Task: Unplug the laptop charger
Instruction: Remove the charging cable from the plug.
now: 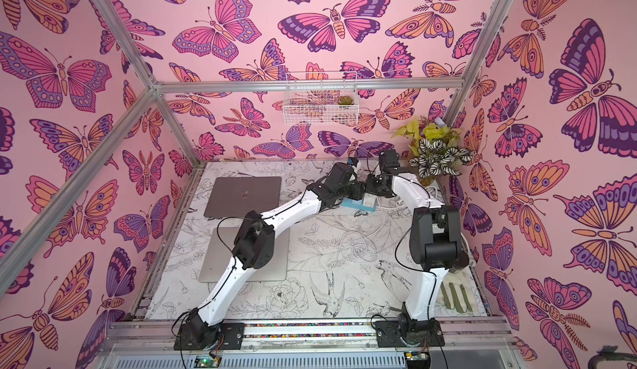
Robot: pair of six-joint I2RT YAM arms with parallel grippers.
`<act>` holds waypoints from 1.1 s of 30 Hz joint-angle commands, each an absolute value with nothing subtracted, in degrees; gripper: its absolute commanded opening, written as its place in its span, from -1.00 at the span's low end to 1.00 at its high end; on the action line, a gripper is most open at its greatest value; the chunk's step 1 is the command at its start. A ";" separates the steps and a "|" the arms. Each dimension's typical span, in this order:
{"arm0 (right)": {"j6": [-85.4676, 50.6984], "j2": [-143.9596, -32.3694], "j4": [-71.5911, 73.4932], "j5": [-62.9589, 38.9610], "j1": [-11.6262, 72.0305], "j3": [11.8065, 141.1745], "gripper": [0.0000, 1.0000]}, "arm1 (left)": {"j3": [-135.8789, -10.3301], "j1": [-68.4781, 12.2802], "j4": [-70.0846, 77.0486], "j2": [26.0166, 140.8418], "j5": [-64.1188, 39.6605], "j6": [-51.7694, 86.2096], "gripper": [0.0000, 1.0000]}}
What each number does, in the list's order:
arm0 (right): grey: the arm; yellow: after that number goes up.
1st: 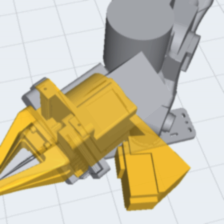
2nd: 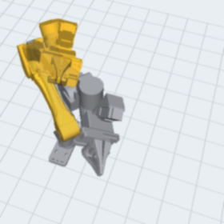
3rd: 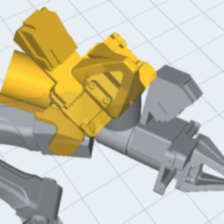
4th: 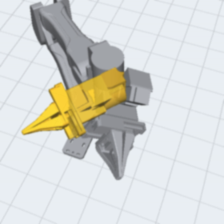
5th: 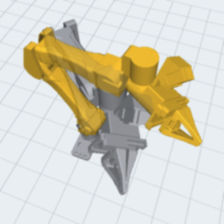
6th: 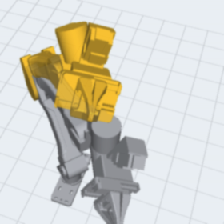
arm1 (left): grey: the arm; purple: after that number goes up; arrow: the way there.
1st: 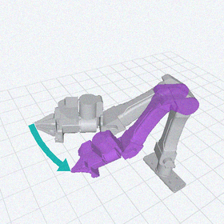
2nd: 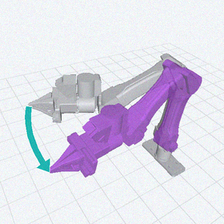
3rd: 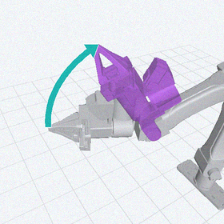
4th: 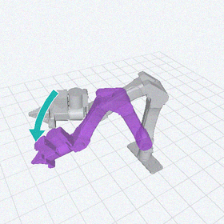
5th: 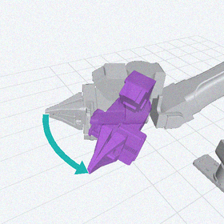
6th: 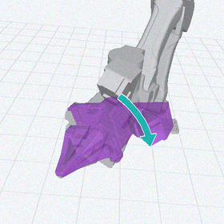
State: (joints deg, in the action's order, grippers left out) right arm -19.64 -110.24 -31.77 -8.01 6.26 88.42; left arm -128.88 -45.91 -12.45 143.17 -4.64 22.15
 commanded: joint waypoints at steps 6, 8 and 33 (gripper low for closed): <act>-19.51 -108.73 -35.29 -8.61 7.79 88.85 -1.00 | -128.58 -46.05 -13.94 143.36 -5.32 21.72 0.06; -19.60 -108.59 -35.44 -8.70 7.91 89.03 -1.00 | -128.18 -46.05 -13.99 142.53 -5.27 21.58 0.07; -20.00 -109.42 -34.12 -9.74 7.92 89.07 -1.00 | -136.42 -46.31 -19.98 152.07 -7.50 20.06 0.10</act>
State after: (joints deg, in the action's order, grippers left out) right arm -19.53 -109.82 -32.64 -6.61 6.76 88.42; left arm -135.85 -45.76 -16.34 149.51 -6.74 21.47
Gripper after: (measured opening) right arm 0.074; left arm 0.552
